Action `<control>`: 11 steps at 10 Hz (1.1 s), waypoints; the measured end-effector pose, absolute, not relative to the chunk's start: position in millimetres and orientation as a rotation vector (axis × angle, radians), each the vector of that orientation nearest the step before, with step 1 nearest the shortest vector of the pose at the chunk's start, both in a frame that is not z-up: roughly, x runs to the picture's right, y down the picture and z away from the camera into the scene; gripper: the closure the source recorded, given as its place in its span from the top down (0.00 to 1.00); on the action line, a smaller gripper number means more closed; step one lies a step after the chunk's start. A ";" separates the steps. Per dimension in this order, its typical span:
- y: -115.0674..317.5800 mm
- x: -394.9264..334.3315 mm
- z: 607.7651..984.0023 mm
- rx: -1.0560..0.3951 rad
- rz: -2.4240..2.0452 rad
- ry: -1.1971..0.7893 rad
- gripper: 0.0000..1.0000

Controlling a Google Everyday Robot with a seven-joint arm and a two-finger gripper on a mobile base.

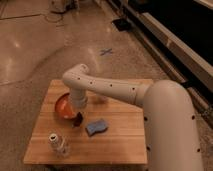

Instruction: Place the pepper on the white sponge

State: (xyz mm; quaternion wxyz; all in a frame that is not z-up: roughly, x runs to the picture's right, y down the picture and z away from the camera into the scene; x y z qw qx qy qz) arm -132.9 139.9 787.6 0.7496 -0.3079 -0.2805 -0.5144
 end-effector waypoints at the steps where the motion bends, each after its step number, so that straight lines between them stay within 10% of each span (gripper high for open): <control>1: 147.9 -118.3 788.3 -0.689 -1.090 -0.608 0.00; 4: 172.7 -73.6 794.8 -0.739 -0.981 -0.587 0.08; 11: 190.9 -52.3 815.0 -0.762 -0.897 -0.562 0.77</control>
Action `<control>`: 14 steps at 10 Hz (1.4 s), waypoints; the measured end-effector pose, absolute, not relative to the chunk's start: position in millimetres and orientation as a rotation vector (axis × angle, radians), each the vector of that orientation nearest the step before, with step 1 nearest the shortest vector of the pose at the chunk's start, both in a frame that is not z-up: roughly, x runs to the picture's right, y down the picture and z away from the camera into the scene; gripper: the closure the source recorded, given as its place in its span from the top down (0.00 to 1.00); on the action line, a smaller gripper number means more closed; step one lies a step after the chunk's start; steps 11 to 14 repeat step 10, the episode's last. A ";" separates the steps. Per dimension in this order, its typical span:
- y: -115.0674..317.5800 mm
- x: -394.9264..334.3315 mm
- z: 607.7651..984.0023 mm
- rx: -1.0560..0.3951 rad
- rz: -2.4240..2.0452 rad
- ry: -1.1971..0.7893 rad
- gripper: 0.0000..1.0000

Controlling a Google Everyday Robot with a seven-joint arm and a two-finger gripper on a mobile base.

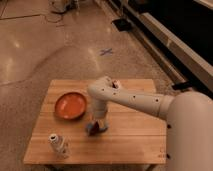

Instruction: Place the pepper on the white sponge

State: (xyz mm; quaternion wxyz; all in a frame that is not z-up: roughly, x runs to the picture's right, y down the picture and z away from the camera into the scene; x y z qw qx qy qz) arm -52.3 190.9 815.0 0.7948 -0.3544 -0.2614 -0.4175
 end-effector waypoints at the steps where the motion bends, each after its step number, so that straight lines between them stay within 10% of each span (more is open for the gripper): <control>1: 188.6 -53.9 815.8 -0.758 -0.898 -0.562 0.80; 14: 171.8 -52.3 801.2 -0.741 -0.906 -0.574 0.80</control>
